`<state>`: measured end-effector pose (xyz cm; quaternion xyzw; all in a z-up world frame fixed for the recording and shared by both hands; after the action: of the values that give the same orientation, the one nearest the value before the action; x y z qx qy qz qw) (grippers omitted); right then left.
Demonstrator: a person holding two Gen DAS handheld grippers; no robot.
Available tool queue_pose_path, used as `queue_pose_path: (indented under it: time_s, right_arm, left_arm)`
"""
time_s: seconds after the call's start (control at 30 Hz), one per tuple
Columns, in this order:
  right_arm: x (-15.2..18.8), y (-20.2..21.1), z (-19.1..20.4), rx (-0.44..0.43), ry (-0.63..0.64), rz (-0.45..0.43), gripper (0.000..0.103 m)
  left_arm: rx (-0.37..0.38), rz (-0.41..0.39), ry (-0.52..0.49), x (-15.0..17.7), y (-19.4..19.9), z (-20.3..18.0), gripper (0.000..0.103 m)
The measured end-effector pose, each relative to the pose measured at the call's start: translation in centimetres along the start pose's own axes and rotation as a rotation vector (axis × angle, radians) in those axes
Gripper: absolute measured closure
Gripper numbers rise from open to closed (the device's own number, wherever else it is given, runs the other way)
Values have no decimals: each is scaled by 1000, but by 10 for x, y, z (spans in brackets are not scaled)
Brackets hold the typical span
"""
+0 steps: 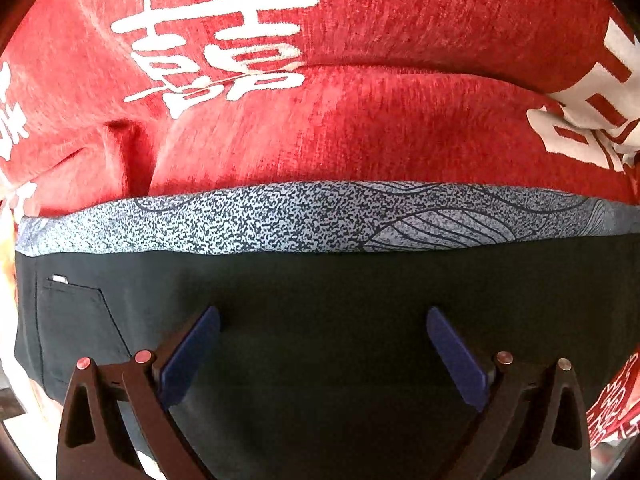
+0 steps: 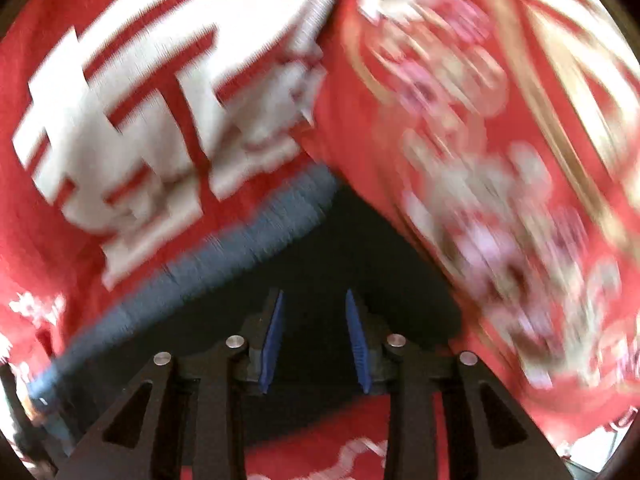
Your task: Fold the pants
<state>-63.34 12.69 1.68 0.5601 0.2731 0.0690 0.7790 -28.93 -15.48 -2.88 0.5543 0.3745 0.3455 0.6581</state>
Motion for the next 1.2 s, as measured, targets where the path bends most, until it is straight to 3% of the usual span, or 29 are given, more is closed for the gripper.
queue_pose_path:
  time_s: [0.1, 0.13, 0.3, 0.37, 0.4, 0.47, 0.6, 0.7, 0.77, 0.87, 0.93, 1.0, 1.17, 1.2]
  right_arm:
    - [23, 27, -33, -76, -166, -42, 67]
    - [29, 31, -40, -78, -204, -37, 61]
    - [36, 20, -71, -123, -327, -4, 60]
    - [30, 11, -72, -172, -323, 4, 71]
    - [27, 9, -67, -181, -313, 18, 89]
    - [28, 9, -62, -172, -277, 28, 90]
    - [34, 15, -67, -127, -238, 34, 91]
    - [42, 10, -88, -31, -255, 73, 91]
    - [45, 17, -96, -65, -316, 70, 91]
    - [47, 31, -75, -179, -267, 57, 89]
    - [46, 32, -49, -233, -181, 74, 78]
    - [46, 25, -18, -277, -74, 93, 76]
    - [52, -14, 17, -311, -22, 164, 70]
    - [54, -13, 14, -327, -33, 127, 70]
  left_arm:
    - [-15, -7, 1, 0, 1, -2, 0]
    - [-19, -11, 2, 0, 1, -3, 0]
    - [-50, -22, -1, 4, 10, -13, 0]
    - [-70, -26, -17, 4, 15, -17, 0]
    - [-89, -29, -29, 4, 19, -20, 0]
    - [-110, -48, -54, 8, 33, -29, 0]
    - [-35, -72, -74, 18, 60, -53, 0]
    - [-5, -72, -133, 25, 65, -77, 0]
    - [-8, -57, -174, 34, 60, -96, 0]
    - [-15, -12, -188, 40, 40, -108, 0]
    - [-12, -31, -152, 42, 40, -107, 0]
    - [-6, -22, -138, 41, 39, -106, 0]
    - [-24, -28, -142, 42, 41, -109, 0]
    - [-28, -28, -140, 42, 43, -111, 0]
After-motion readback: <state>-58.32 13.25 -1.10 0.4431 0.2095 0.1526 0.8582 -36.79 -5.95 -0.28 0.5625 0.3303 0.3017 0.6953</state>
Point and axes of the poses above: each gripper's, at about its wrist camera, not at the fingertips, and y roughly against the way its jaws point, z to its left, x to its underside, the point moved 1 cm from there along -y, roughly the way its jaws point, and after that the axes turned 4 degrees about -x, right-handed, at the moved point
